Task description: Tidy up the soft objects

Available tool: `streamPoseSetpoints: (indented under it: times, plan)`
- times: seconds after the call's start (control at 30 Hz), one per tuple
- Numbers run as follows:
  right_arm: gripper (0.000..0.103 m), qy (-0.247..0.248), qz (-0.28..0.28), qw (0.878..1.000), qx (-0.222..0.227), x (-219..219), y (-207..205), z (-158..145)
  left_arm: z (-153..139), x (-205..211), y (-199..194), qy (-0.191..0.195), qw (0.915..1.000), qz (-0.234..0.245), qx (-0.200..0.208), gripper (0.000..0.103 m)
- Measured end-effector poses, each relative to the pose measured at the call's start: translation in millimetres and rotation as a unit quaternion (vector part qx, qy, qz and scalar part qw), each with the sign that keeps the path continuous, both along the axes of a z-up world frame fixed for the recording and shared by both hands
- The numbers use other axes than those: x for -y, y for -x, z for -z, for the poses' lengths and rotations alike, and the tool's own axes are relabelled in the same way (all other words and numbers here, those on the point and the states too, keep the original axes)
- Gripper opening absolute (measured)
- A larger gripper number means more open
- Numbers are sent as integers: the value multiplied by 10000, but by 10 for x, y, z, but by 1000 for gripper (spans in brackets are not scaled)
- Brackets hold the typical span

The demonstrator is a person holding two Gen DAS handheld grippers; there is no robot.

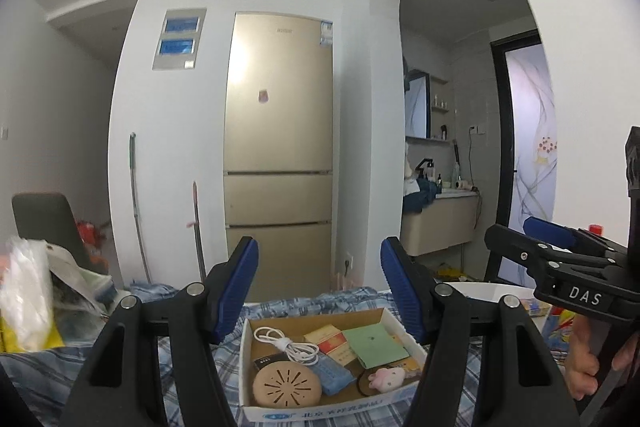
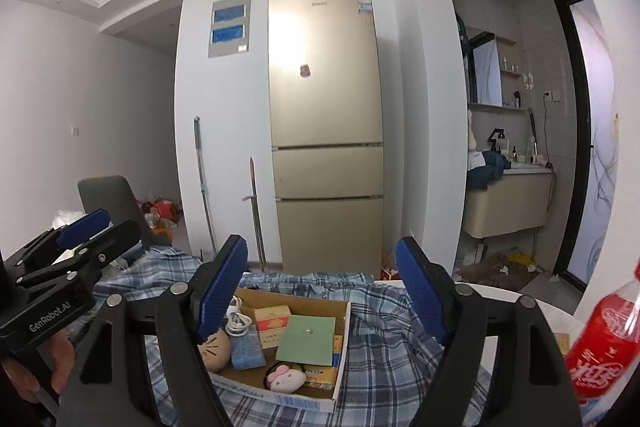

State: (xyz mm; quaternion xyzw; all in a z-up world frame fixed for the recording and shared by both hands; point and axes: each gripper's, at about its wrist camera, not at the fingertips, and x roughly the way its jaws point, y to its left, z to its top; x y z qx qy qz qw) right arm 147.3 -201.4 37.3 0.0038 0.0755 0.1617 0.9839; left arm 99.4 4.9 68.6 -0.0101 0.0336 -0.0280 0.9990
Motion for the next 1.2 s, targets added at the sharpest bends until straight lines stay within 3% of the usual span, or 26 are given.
streamPoseSetpoints:
  times: [0.1, 0.23, 0.33, 0.43, 0.53, 0.67, 1.2]
  plan:
    - [80, -58, -6, 9999, 93, 41, 191, -65, -61, 8, 235, 79, 9999, 129, 18, 66]
    - [90, -43, 6, 9997, 245, 102, 438, -124, -87, 56, 520, 43, 9999, 82, 59, 66]
    - [98, -73, -25, 9995, 298, 141, 564, -130, -63, 60, 671, 46, 9996, 267, 88, 89]
    - [103, -189, -2, 9991, 377, 185, 657, -90, -12, 66, 799, -104, 9994, 208, 273, 90]
    - [103, -227, -34, 9990, 372, 211, 690, -28, 41, 34, 785, -34, 9996, 286, 78, 103]
    - [103, -307, -24, 9990, 320, 241, 681, 82, 157, -23, 824, 180, 9995, 216, 117, 103]
    - [103, -131, 41, 9999, -91, 262, 500, 653, 633, -65, 756, 64, 9996, 228, -182, 103]
